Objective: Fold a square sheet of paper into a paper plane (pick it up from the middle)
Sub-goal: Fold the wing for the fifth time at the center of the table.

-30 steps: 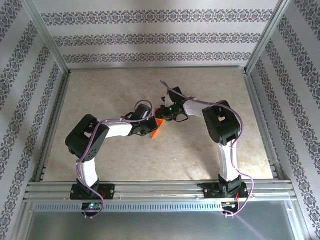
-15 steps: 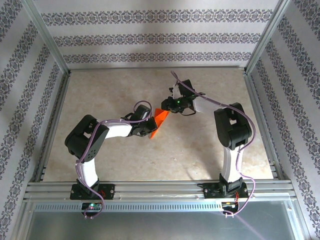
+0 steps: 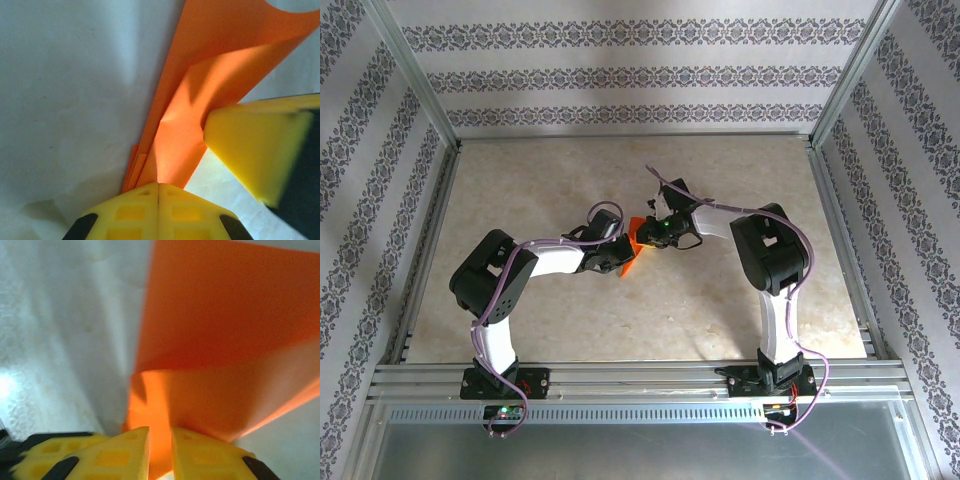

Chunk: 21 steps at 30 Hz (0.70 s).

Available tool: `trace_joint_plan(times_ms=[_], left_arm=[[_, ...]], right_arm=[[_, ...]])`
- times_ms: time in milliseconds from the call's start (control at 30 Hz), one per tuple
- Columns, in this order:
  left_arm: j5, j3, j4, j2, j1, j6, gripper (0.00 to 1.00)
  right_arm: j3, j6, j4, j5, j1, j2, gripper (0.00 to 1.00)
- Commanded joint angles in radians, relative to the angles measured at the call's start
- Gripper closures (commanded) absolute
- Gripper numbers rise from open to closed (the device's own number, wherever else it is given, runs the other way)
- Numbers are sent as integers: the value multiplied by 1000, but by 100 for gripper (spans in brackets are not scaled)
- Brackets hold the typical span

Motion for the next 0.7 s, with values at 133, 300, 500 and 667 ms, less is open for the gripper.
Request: trace_joint_plan(times_ms=[133, 300, 500, 667], left_arm=[[-9, -36, -215, 27, 12, 23, 100], [-3, -56, -225, 31, 12, 28, 100], [4, -52, -236, 31, 13, 41, 100], [28, -36, -249, 32, 21, 100, 100]], right_arm=[[92, 58, -39, 85, -91, 78, 81], [162, 110, -45, 101, -157, 129, 81], [220, 108, -63, 138, -206, 121, 82], [159, 77, -20, 111, -199, 2, 82]])
